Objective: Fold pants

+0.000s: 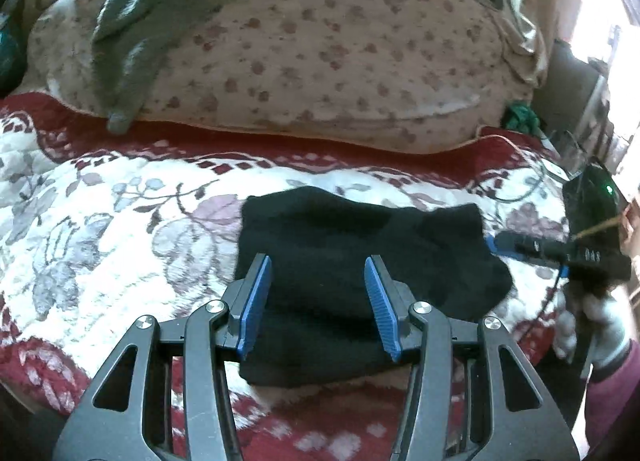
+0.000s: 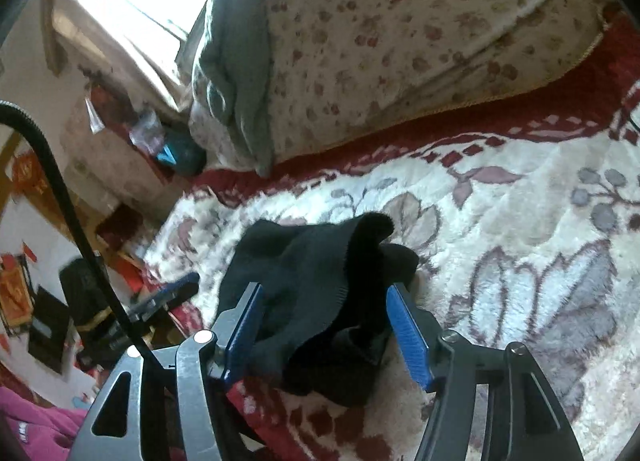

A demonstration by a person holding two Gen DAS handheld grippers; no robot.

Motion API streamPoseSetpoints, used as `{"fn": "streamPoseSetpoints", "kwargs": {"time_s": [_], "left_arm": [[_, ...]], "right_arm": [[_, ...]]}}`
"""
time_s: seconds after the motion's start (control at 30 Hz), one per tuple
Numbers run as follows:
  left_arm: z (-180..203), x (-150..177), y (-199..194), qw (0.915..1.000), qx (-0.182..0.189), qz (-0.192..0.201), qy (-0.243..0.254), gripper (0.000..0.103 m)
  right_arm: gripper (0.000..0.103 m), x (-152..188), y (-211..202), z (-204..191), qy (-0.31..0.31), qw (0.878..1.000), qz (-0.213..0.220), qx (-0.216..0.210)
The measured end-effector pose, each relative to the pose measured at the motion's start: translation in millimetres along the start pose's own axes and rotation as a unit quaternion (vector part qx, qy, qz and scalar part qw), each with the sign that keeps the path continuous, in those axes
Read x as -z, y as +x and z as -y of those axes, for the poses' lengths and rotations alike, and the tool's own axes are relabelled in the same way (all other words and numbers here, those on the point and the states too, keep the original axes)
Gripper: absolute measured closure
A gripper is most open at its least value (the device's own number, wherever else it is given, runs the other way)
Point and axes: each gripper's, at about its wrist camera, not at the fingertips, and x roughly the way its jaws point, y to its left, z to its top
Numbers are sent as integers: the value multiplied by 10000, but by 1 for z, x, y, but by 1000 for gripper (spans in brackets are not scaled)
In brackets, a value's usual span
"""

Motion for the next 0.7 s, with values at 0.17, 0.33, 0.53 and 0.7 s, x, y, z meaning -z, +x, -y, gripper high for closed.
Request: {"fn": "streamPoseSetpoints", "kwargs": {"time_s": [0.17,0.33,0.53,0.7], "left_arm": [[-7,-5,26,9995,-214,-164,-165,55],[-5,-8,41,9991,-332,-180,-211,55],[-6,-12,54,9978,-564,-159,-300,55],[-7,-6,61,9975,-639,-129,-267,52]], "right_arm": [[72,2,33,-9,-390,9986,-333,134],[89,-5,29,-10,-596,9982,-60,101],[90,-3,31,-9,-831,9944,-193,629],[90,9,36,9,-614,9960,-196,618]]}}
